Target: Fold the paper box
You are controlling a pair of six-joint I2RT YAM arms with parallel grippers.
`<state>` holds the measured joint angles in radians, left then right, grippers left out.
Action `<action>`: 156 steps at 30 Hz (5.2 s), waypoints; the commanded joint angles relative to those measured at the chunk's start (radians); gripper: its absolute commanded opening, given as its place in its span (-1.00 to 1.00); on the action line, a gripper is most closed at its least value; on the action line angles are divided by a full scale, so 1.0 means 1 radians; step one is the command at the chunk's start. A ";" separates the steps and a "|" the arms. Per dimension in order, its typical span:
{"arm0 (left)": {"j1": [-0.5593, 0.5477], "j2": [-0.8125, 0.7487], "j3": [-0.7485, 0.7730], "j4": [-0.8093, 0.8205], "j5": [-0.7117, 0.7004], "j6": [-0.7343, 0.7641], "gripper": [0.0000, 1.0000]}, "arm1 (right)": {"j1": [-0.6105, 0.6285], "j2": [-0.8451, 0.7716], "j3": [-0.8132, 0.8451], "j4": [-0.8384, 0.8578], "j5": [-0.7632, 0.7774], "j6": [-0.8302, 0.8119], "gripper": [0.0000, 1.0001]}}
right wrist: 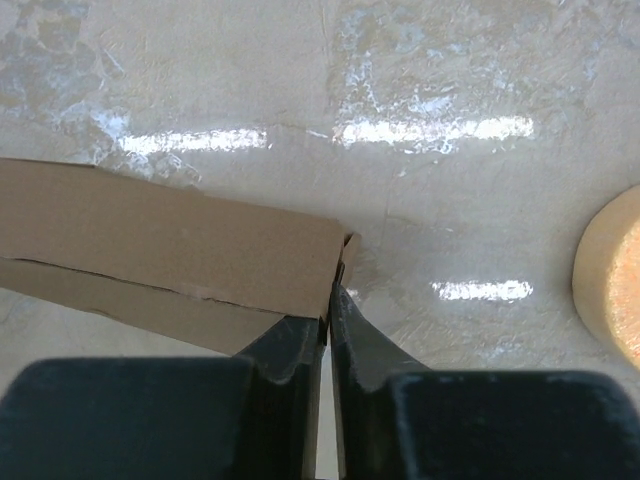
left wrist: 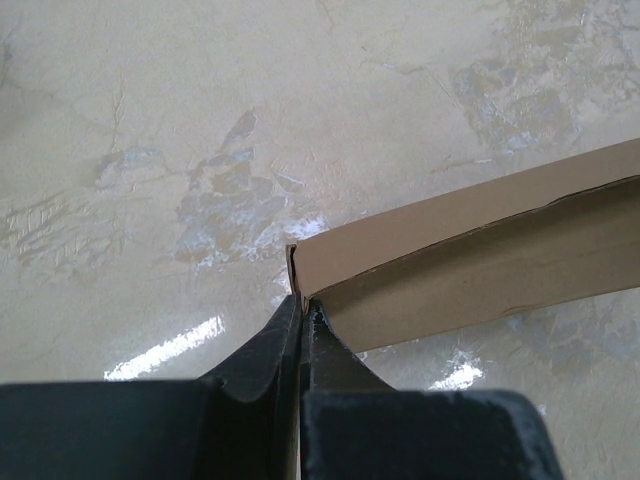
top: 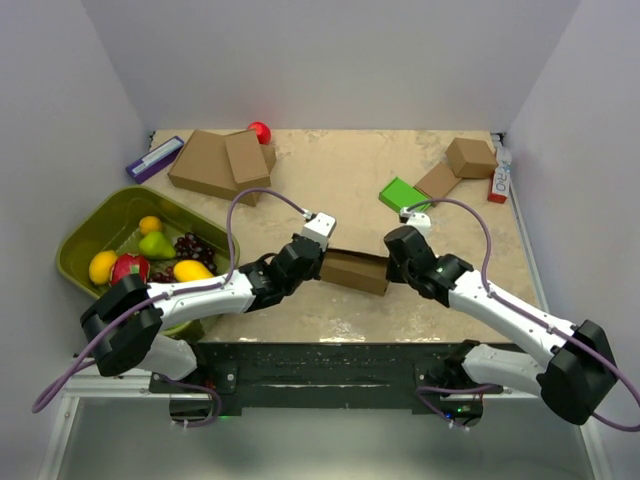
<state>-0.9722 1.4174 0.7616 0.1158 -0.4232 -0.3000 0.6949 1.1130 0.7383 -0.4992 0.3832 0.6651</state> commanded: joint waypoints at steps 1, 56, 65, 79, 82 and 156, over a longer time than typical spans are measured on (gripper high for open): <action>-0.010 0.029 0.001 -0.102 0.046 -0.013 -1.00 | 0.034 0.004 0.013 -0.156 -0.050 0.064 -0.50; -0.010 -0.081 0.005 -0.079 0.116 0.048 -0.46 | 0.098 -0.173 0.004 -0.116 0.082 0.228 0.45; -0.008 -0.147 0.024 -0.174 0.119 0.042 -0.03 | 0.098 -0.170 0.021 -0.107 0.079 0.205 0.60; 0.176 -0.215 0.107 -0.206 0.474 -0.140 0.48 | 0.114 -0.194 -0.004 -0.056 0.056 0.194 0.46; 0.208 -0.172 0.108 -0.160 0.482 -0.156 0.50 | 0.123 -0.190 -0.004 -0.052 0.056 0.194 0.44; 0.250 -0.048 -0.206 0.151 0.547 -0.192 -0.10 | 0.157 -0.337 -0.134 -0.137 -0.107 0.340 -0.11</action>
<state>-0.7269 1.3632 0.5758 0.3676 0.1459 -0.5365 0.8463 0.7841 0.6415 -0.6731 0.2485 0.9726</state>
